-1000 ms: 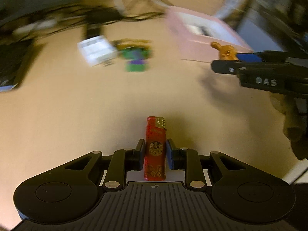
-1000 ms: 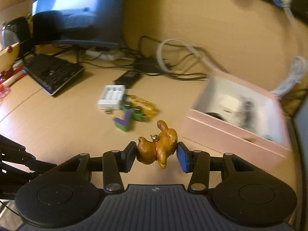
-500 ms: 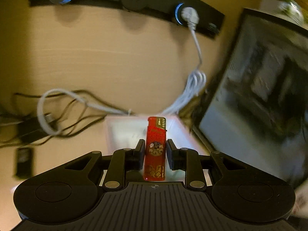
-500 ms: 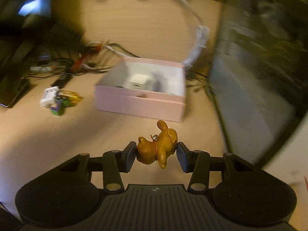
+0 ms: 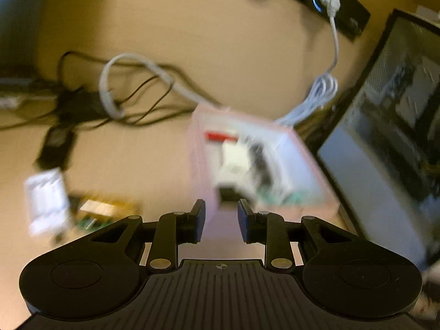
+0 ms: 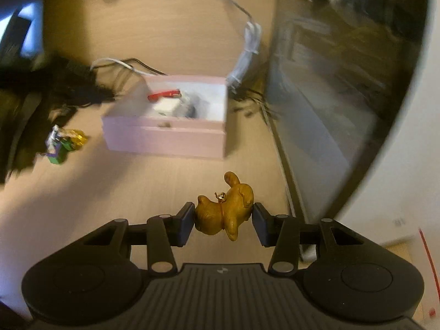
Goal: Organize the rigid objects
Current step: 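Drop the red lighter into the pink box with the left tool, then lower the teddy-bear figure into the pink box and open the right tool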
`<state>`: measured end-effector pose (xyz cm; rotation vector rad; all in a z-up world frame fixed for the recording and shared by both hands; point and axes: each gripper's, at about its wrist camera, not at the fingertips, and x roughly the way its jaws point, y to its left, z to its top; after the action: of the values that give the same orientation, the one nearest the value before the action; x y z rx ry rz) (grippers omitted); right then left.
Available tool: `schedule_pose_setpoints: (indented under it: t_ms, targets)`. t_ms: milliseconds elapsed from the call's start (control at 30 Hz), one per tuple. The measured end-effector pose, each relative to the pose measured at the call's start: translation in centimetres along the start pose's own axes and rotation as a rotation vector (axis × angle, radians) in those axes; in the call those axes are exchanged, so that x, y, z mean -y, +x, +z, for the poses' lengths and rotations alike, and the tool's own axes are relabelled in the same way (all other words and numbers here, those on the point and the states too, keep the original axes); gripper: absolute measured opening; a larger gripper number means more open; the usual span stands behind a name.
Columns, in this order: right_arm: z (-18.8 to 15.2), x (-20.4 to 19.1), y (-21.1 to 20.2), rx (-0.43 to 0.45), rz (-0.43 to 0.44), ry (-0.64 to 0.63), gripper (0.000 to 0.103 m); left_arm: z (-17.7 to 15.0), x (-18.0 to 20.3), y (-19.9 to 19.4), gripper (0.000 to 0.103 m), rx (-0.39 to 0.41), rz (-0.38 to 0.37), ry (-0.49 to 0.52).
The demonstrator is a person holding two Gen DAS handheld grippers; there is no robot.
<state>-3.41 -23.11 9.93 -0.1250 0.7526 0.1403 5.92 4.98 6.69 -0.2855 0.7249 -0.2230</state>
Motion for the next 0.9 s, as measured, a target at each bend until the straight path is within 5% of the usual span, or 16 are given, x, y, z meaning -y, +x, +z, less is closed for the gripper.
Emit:
schedule_pose_setpoints:
  t_ms: [333, 500, 667, 900]
  targets:
    - [9.4, -2.7, 7.1, 0.111, 0.117, -0.052, 0.046, -9.4, -5.4, -8.2, 0.028, -0.155, 0.133, -0.100]
    - [12.9, -3.9, 12.4, 0.078, 0.139, -0.044, 0.046, -11.4, -7.1, -10.8, 0.028, -0.166, 0.232, -0.145]
    - [12.5, -5.2, 14.5, 0.016, 0.158, -0.017, 0.048, -12.3, -9.0, -13.0, 0.028, -0.150, 0.291, -0.211]
    - [9.0, -6.2, 10.8, 0.062, 0.131, -0.122, 0.049, -10.5, -9.1, -11.3, 0.028, -0.151, 0.283, -0.178]
